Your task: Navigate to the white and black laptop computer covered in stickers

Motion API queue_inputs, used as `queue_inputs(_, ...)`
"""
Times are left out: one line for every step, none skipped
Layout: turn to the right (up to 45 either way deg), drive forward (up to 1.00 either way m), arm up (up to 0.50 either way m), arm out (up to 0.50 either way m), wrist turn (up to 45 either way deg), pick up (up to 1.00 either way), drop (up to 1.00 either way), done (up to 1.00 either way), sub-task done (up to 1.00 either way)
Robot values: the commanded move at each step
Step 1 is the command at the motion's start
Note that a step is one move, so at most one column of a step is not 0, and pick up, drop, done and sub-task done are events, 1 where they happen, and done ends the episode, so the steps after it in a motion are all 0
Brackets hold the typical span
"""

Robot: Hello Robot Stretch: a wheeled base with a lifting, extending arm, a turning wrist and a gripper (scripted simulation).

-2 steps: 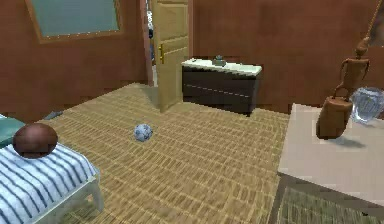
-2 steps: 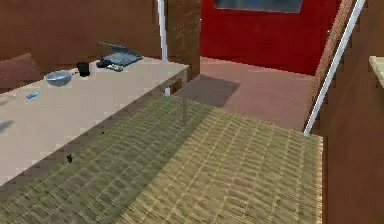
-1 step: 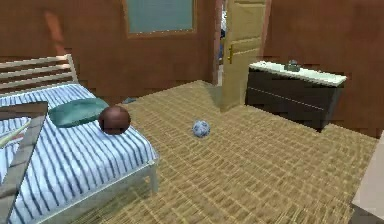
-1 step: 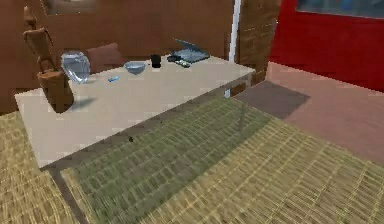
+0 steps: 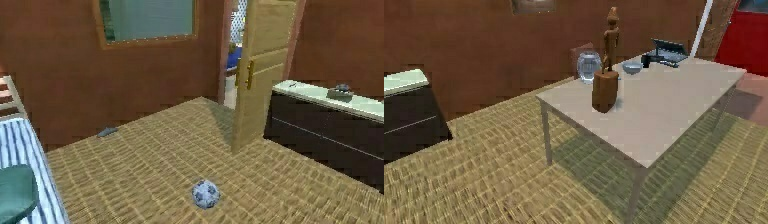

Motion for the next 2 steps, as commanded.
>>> queue_inputs(-9.0, 0.0, 0.0, 0.0, 0.0, 0.0, 0.0, 0.0, 0.0)
queue_inputs(0.0, 0.15, 0.0, 0.0, 0.0, 0.0, 0.0, 0.0, 0.0)
